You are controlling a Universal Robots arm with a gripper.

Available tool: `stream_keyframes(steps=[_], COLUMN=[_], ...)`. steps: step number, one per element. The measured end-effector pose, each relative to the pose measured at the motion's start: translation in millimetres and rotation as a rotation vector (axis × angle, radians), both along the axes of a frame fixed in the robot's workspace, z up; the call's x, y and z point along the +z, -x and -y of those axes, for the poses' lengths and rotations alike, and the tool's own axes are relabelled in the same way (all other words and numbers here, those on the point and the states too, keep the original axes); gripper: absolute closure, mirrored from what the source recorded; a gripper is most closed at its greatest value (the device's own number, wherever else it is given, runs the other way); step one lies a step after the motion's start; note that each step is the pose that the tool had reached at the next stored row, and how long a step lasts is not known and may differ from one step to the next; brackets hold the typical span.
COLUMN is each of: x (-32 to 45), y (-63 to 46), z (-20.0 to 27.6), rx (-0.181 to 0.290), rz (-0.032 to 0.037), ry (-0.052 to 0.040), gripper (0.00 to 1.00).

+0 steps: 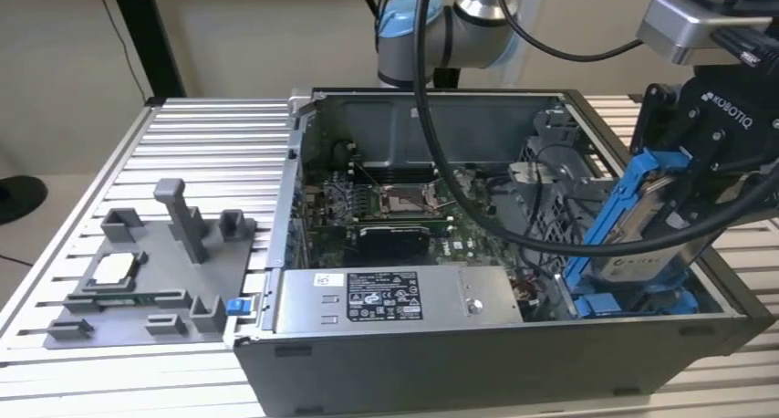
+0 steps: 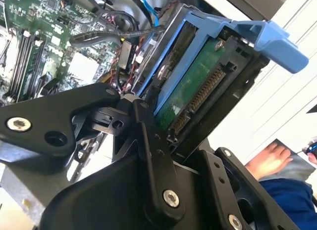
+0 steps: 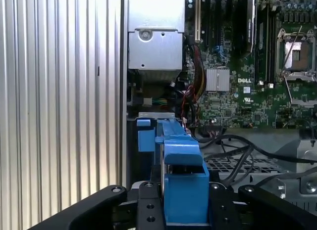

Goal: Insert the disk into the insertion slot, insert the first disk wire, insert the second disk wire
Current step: 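Insert the disk into the insertion slot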

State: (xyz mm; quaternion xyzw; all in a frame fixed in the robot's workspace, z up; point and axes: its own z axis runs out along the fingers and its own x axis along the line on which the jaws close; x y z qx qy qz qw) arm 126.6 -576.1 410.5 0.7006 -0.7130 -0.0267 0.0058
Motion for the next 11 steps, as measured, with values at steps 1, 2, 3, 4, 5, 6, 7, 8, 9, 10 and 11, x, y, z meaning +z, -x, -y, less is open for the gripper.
stream_keyframes(steps=[1,2,3,4,5,6,7,8,9,10,11], x=[-0.9,-1.9,-2.9,-4.2,-5.6,-7.1,-8.9,-10.7,-12.4,-14.4,-16.2], y=[0.0,0.0,0.0,0.0,0.0,0.0,0.0,0.0,0.0,0.0,0.0], z=[-0.2,-0.4,-0.7,-0.8,-0.9,-0.9,-0.9,-0.8,-0.9,-0.8,-0.9], rx=[0.0,0.0,0.0,0.0,0.0,0.0,0.0,0.0,0.0,0.0,0.0], rz=[0.0,0.0,0.0002,0.0001,0.0,0.0,0.0,0.0,0.0,0.0,0.0], ry=[-0.0002,-0.0002,-0.0001,-0.0001,0.0,0.0001,0.0001,0.0,0.0,-0.0001,-0.0002], gripper=[1.0,1.0,1.0,1.0,1.0,1.0,1.0,1.0,1.0,1.0,1.0])
